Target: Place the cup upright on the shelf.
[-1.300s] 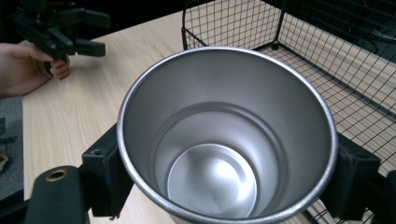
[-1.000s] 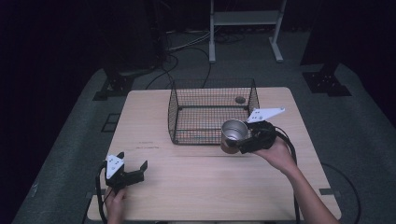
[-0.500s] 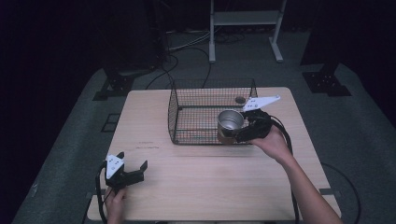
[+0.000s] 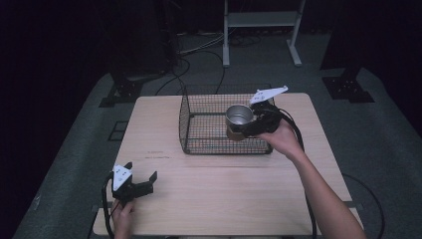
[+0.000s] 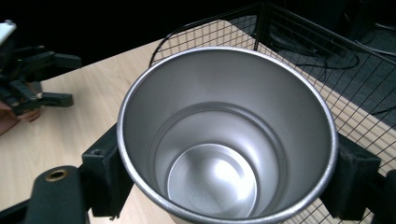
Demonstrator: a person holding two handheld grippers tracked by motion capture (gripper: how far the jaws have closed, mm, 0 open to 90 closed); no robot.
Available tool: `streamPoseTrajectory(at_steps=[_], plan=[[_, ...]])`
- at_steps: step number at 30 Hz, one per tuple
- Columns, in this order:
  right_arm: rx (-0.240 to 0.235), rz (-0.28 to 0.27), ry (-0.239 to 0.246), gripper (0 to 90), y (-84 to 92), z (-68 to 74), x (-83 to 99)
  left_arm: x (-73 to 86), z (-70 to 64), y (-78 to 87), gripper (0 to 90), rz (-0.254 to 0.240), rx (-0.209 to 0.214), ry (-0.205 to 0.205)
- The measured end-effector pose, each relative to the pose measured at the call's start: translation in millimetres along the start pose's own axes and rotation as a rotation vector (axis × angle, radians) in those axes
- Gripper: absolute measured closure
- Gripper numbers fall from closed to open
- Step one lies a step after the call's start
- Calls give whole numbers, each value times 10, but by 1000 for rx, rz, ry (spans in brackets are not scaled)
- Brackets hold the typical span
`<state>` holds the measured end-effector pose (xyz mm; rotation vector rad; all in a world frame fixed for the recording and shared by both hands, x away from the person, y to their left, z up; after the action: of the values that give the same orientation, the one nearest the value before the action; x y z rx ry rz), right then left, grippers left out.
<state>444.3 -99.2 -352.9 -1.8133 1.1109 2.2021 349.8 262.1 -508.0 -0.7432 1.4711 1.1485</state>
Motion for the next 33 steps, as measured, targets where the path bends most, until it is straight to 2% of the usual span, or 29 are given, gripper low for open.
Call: streamPoseTrajectory(at_steps=[6, 17, 23, 26, 30, 33], plan=[[8, 8, -11, 180, -132, -81, -99, 0, 1, 1, 0, 1, 1, -3], [33, 50, -1, 180, -387, -222, -211, -2, -1, 0, 0, -4, 1, 6], [45, 77, -12, 180, -550, -322, -238, -2, 5, 1, 0, -3, 1, 8], [45, 71, -20, 180, -594, -348, -247, 0, 3, 2, 0, 0, 1, 3], [54, 98, -31, 180, -698, -400, -226, -1, 4, 3, 0, -1, 1, 4], [55, 97, -41, 179, -764, -431, -209, 0, 5, 4, 0, 2, 0, 4]])
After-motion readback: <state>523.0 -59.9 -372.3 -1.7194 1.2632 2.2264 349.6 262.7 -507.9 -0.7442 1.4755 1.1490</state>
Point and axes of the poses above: each handheld gripper's, and its own axes: y roughly backward along the jaws, x roughly out of its underside, z roughly to its left, the point moved 7 cm from there along -y, roughly forward along the jaws, and after that the axes turned 5 degrees about -z, right-handed, at the moved point
